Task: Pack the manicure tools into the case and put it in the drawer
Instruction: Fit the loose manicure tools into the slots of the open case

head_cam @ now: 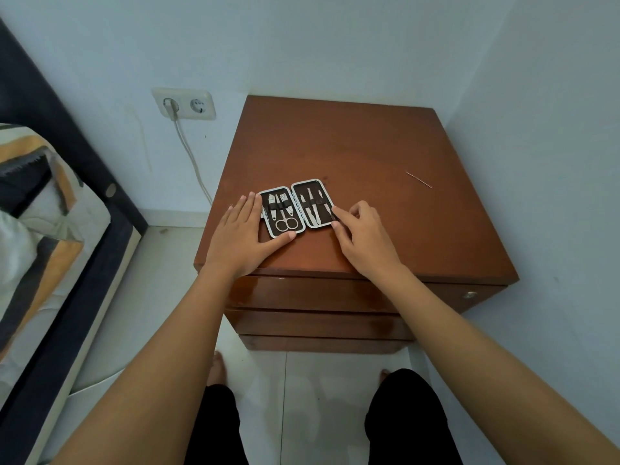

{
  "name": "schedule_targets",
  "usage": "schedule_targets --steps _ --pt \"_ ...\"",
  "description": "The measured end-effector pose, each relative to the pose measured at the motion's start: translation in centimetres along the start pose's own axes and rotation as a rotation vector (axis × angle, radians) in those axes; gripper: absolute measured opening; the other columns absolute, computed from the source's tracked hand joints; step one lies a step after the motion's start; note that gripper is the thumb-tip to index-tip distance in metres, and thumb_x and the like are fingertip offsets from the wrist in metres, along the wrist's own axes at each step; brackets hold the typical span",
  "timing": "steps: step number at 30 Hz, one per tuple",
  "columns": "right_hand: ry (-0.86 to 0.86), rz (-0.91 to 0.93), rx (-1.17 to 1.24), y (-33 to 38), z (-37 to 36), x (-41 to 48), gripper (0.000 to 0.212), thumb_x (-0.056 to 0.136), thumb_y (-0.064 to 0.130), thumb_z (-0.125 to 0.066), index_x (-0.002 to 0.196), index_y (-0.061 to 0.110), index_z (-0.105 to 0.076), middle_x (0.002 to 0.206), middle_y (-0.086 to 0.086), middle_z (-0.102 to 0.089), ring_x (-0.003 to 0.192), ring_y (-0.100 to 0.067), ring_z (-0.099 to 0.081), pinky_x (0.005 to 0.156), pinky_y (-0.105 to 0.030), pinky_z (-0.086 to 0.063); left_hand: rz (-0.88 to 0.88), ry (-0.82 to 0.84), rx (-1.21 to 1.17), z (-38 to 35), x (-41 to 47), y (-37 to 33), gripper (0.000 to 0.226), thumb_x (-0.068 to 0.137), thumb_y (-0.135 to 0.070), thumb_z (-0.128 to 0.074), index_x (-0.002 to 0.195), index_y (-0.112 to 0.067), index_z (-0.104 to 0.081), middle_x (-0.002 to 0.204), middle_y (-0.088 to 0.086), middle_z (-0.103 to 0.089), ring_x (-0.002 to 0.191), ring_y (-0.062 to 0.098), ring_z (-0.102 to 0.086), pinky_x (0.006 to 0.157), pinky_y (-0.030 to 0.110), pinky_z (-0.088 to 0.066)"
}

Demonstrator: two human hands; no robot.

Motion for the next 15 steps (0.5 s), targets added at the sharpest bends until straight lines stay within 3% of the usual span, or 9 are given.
schedule_targets --steps 5,10,15 --pt "-0.016 0.09 -0.043 1.0 -0.1 -0.3 0.035 0.094 0.028 -0.045 0.127 0.018 -0.054 0.104 -0.008 -0.05 0.094 -0.022 -0.049 0.06 -0.03 -0.043 -0.002 0.0 -0.006 0.1 -0.1 -0.1 0.102 0.075 -0.08 -0.027 0.151 -0.017 -0.001 0.16 -0.001 -0.001 0.146 0.013 0.002 0.117 0.032 0.002" --pt "0.028 0.212 -0.164 2.4 -0.7 -0.4 0.034 0.095 0.033 -0.043 0.124 0.022 -0.055 0.118 -0.005 -0.051 0.094 -0.023 -0.049 0.068 -0.036 -0.047 -0.001 -0.007 -0.013 0.1 -0.1 -0.1 0.101 0.076 -0.08 -0.029 0.151 -0.017 -0.001 0.16 -0.001 -0.002 0.146 0.013 0.001 0.118 0.032 0.001" --pt "0.034 0.209 -0.176 2.0 -1.0 -0.3 0.035 0.095 0.035 -0.041 0.126 0.024 -0.055 0.12 -0.002 -0.051 0.094 -0.022 -0.049 0.07 -0.036 -0.045 0.001 -0.008 -0.012 0.1 -0.1 -0.1 0.102 0.076 -0.08 -0.029 0.151 -0.017 -0.001 0.16 -0.001 -0.002 0.146 0.013 0.001 0.118 0.032 0.001"
Point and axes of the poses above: each hand's wrist, its own x-axis towards the middle knuckle, its own z-axis out of the back of the hand, y = z × x, the point moved 10 cm from there along x, towards the middle knuckle
